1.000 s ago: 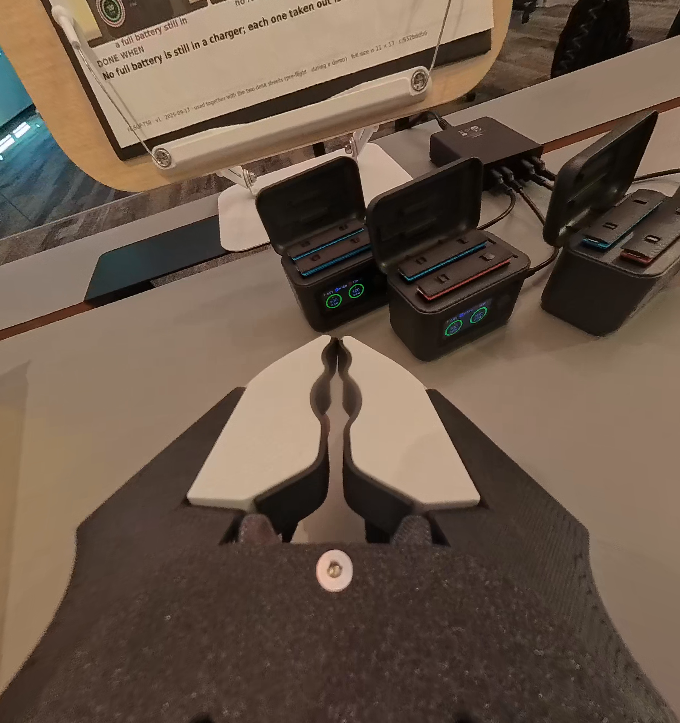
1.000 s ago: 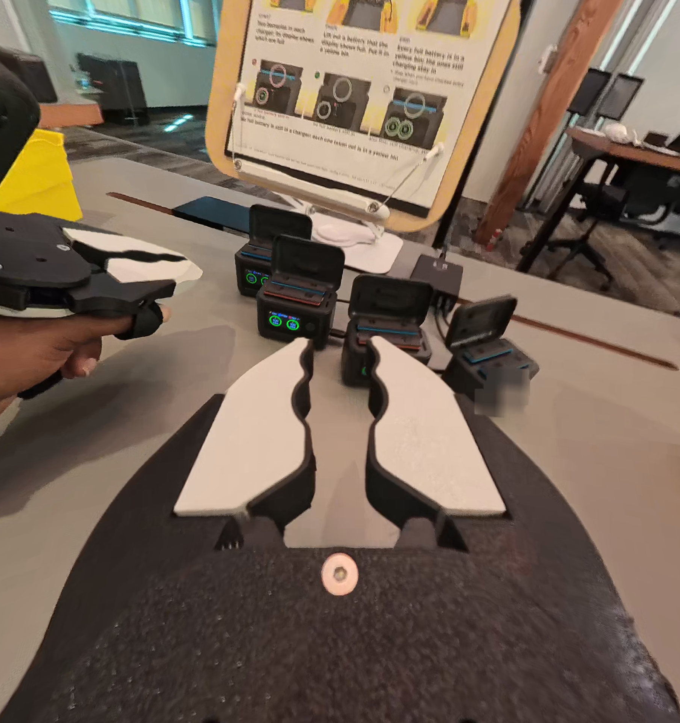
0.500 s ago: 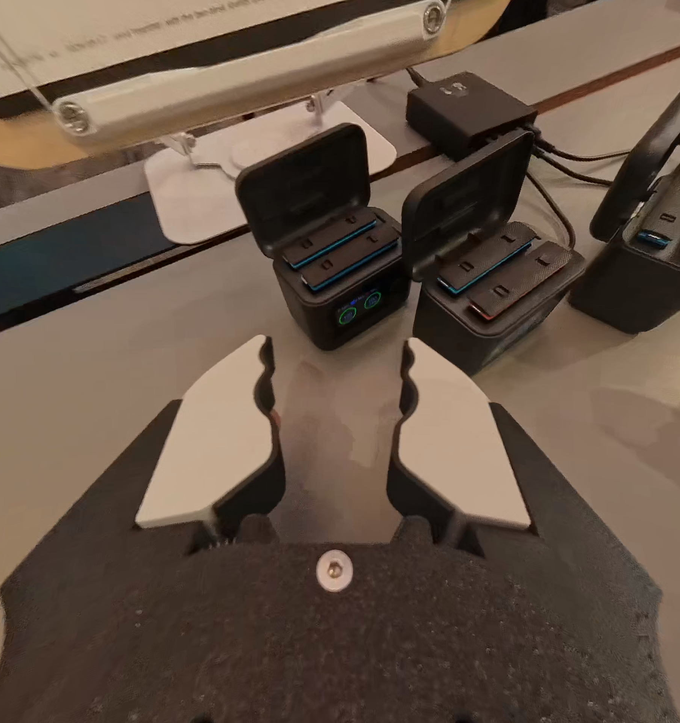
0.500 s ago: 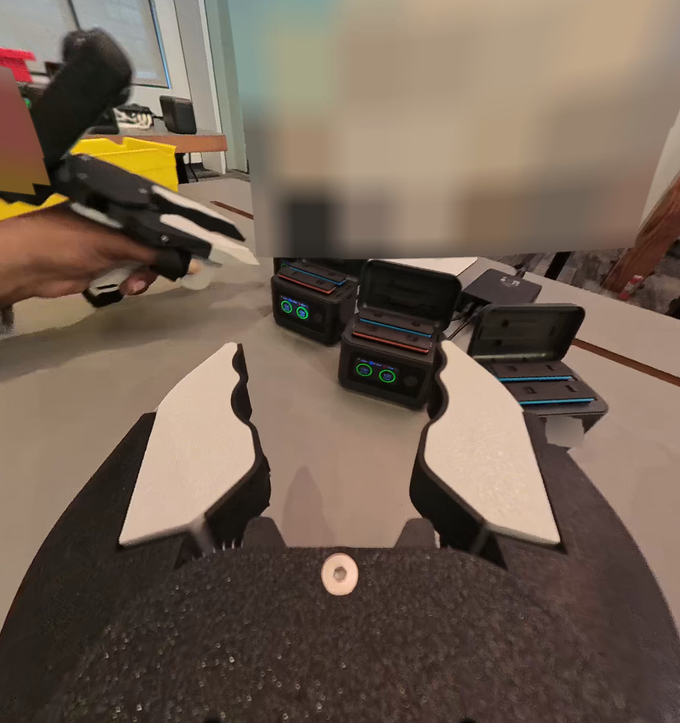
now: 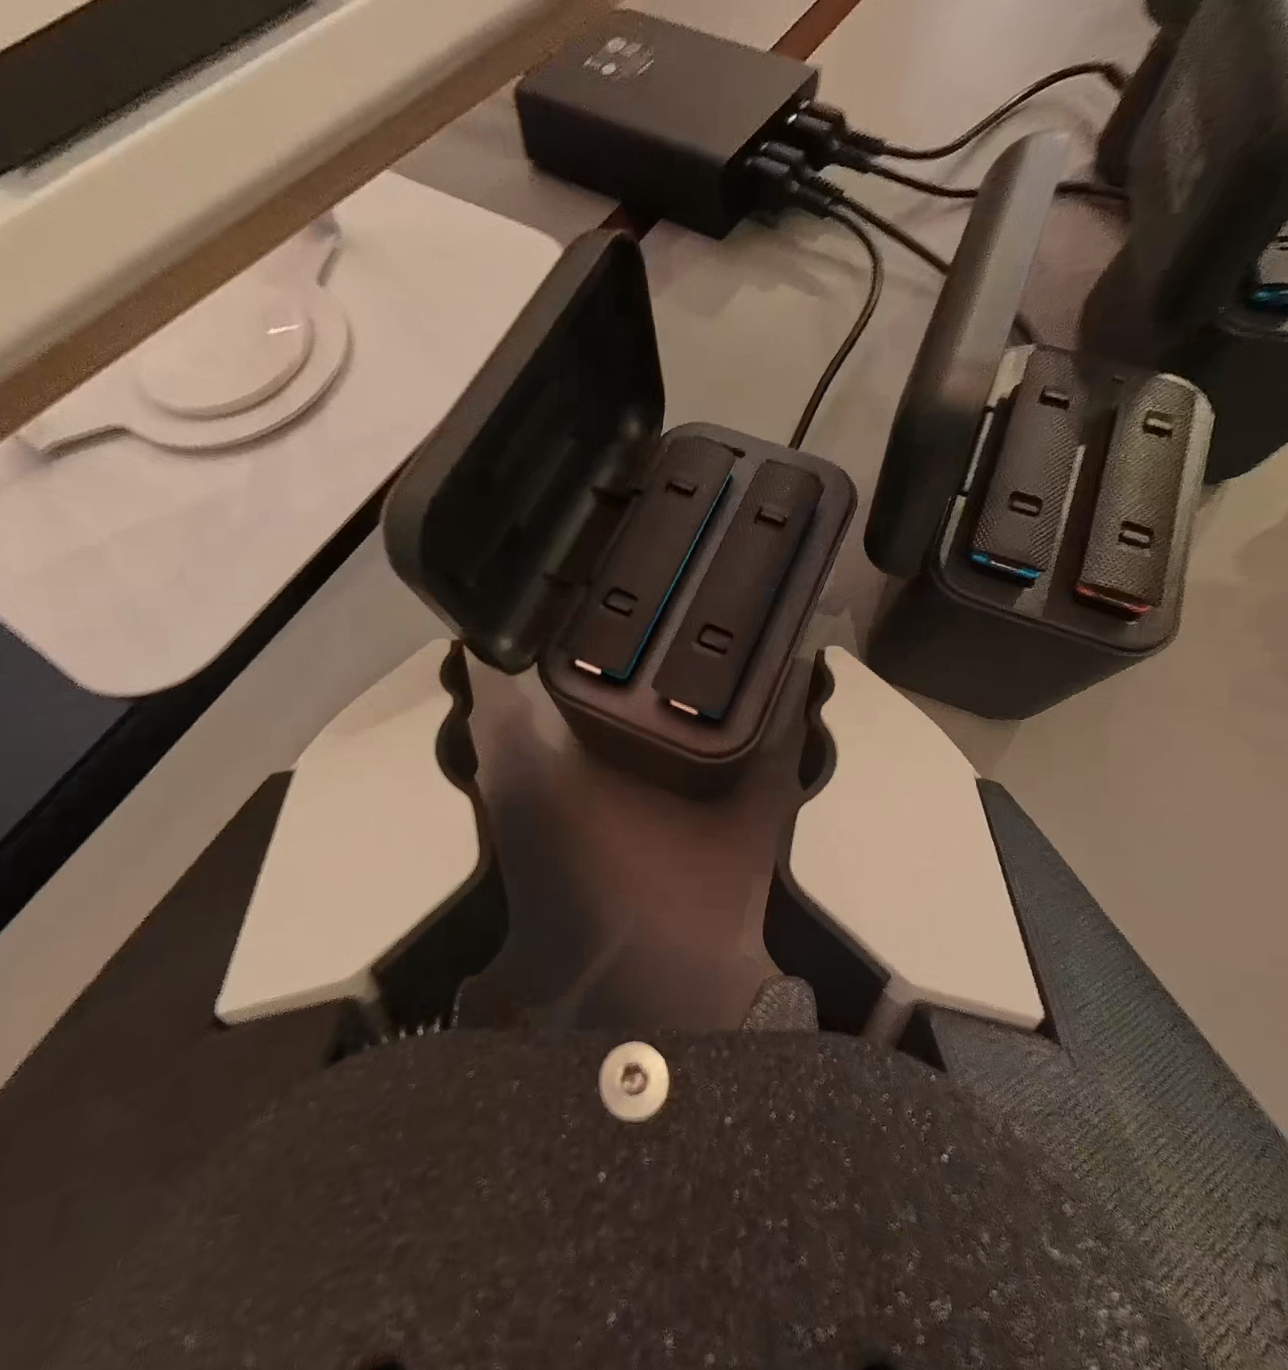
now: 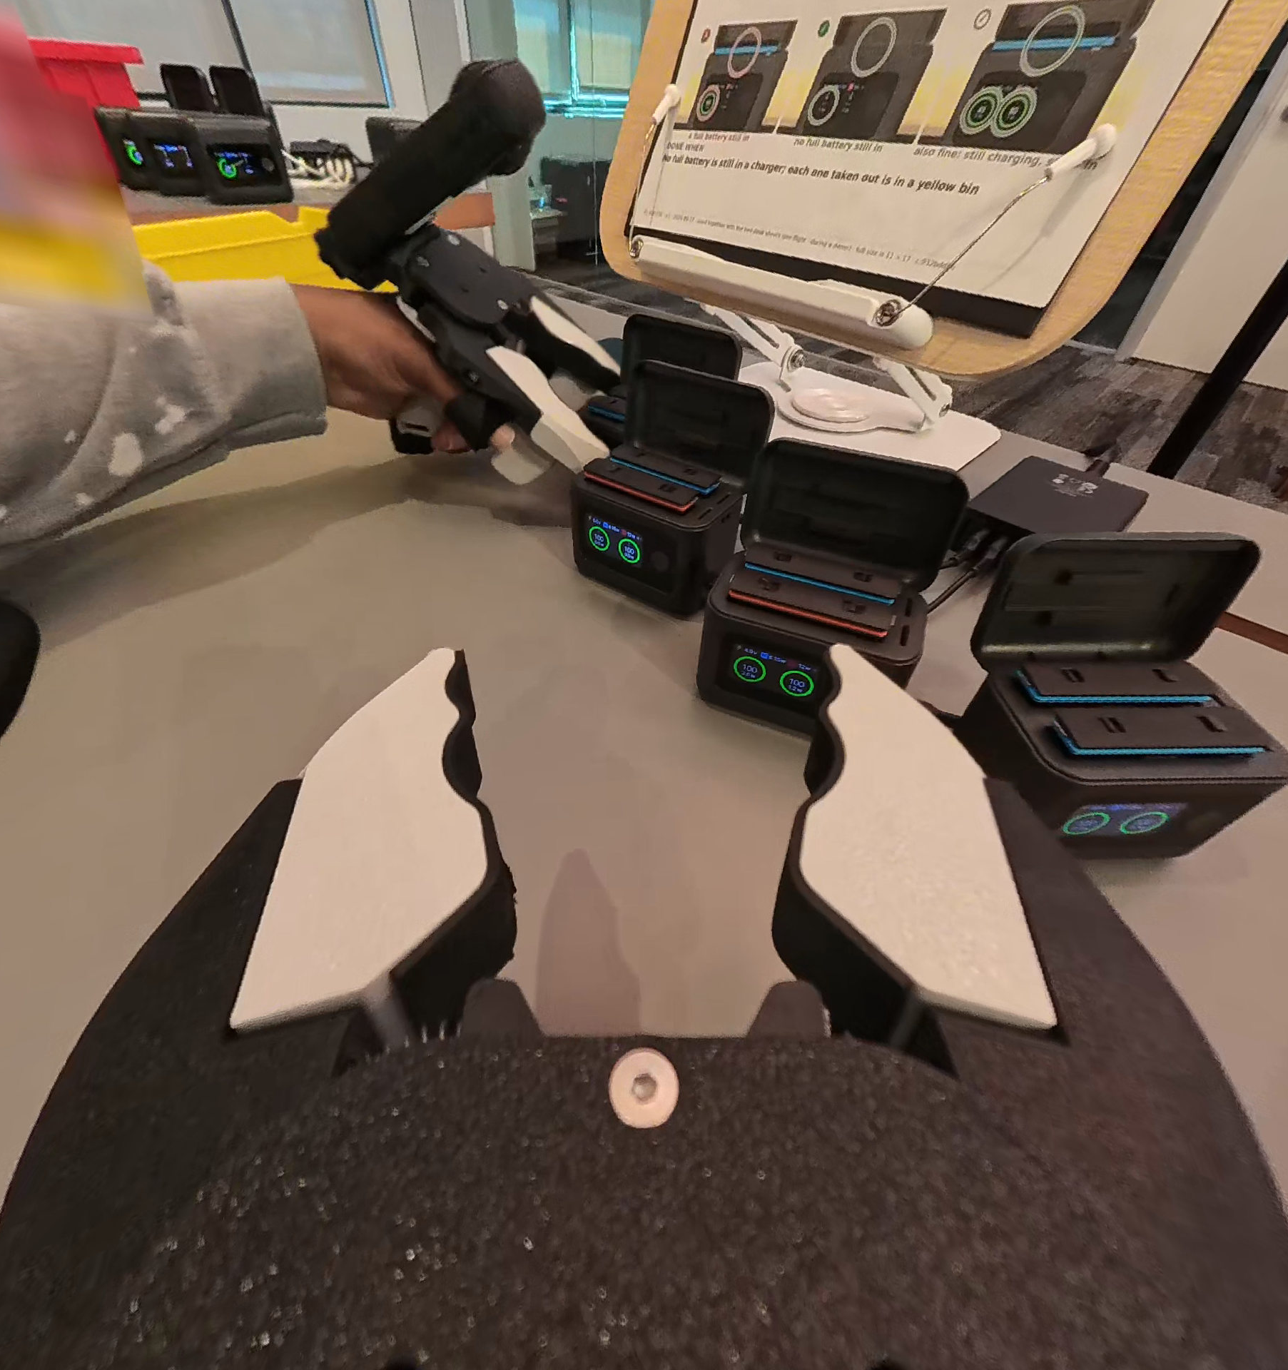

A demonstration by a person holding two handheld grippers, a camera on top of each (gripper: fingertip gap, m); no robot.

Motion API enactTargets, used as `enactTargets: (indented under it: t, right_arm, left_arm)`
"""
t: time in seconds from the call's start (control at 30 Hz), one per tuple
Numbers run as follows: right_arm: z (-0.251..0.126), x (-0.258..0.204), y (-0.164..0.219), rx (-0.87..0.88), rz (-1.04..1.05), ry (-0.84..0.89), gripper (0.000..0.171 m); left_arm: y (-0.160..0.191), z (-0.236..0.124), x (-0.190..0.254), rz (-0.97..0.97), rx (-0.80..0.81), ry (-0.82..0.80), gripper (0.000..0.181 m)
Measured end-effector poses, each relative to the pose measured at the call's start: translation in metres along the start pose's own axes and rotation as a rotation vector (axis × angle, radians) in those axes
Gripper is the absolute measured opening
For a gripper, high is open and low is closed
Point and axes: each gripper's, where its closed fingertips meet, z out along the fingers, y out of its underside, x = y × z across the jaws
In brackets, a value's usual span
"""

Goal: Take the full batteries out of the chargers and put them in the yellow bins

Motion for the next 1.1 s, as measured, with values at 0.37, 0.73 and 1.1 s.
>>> enactTargets:
  t: [0.37, 0.73, 1.1]
  right_arm:
    - [0.004, -0.002, 0.014, -0.069, 0.012, -0.027, 0.085]
    - [0.002, -0.007, 0.016, -0.078, 0.023, -0.044, 0.082]
    - [0.002, -0.018, 0.019, -0.099, 0.014, -0.083, 0.08]
  left_arm:
    - [-0.016, 0.007, 0.009, 0.065, 0.103, 0.151, 0.072]
    - [-0.003, -0.014, 0.021, 0.054, 0.08, 0.178, 0.059]
    - [0.019, -0.045, 0.038, 0.034, 0.046, 0.168, 0.058]
